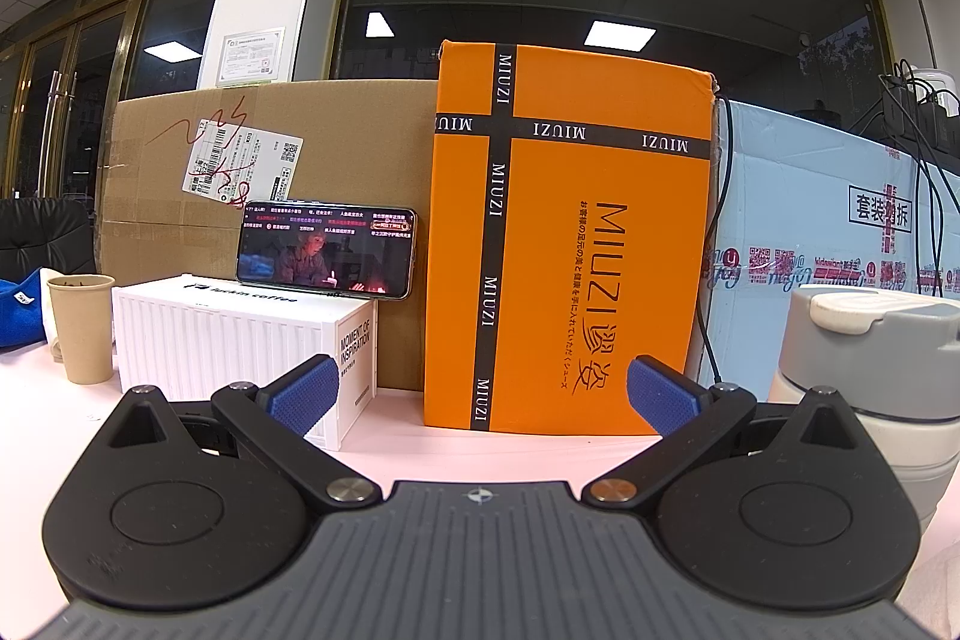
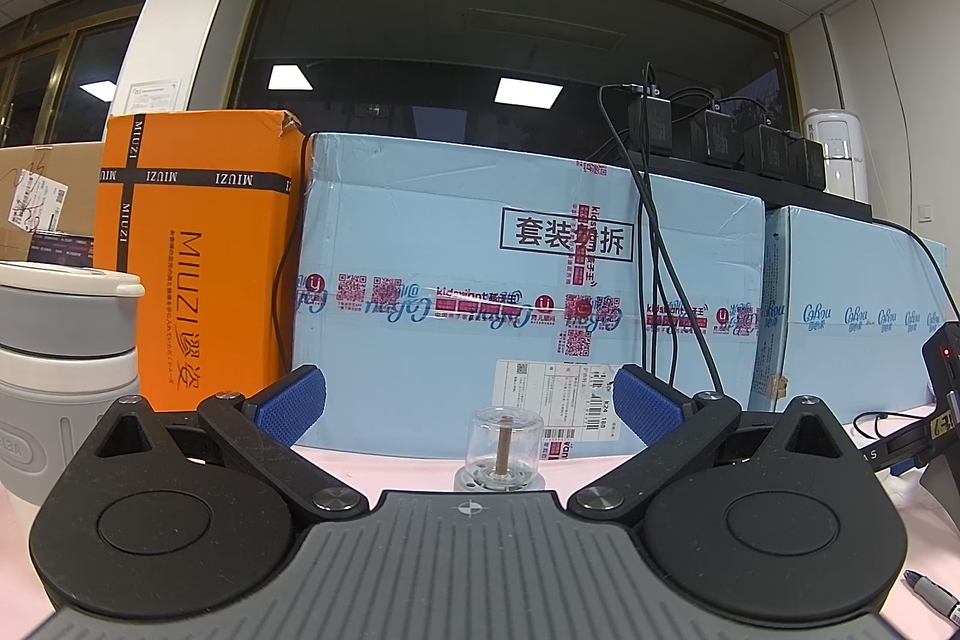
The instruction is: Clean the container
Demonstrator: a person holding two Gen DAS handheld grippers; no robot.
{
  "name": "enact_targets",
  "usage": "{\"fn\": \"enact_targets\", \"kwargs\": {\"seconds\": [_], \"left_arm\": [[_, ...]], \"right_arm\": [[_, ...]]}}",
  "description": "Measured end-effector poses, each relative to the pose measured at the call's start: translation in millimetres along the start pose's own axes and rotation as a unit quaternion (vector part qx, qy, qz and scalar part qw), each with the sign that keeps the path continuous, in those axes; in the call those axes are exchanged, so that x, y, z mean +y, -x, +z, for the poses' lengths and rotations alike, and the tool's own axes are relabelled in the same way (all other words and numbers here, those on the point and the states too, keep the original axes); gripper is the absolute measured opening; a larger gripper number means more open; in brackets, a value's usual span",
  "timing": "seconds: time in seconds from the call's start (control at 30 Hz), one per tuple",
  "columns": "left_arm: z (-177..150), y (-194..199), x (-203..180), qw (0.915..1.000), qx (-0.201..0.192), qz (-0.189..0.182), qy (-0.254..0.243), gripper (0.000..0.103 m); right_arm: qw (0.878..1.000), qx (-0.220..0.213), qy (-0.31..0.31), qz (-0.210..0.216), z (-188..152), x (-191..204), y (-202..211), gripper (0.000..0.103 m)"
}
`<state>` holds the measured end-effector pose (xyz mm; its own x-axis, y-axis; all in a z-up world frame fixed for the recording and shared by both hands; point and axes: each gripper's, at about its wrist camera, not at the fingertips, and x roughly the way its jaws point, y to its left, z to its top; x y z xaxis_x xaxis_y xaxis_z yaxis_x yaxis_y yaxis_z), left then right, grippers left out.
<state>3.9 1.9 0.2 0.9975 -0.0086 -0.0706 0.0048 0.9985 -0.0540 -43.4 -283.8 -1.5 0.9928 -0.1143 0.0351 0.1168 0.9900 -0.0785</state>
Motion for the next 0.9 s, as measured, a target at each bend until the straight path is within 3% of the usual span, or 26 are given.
{"fn": "enact_targets", "kwargs": {"seconds": [0.9], "left_arm": [[0.3, 0.5, -0.7, 1.0, 0.001, 0.0, 0.001, 0.103]], "right_arm": [[1.0, 0.011, -0.017, -0.002, 1.0, -5.1, -3.7, 0.103]]}}
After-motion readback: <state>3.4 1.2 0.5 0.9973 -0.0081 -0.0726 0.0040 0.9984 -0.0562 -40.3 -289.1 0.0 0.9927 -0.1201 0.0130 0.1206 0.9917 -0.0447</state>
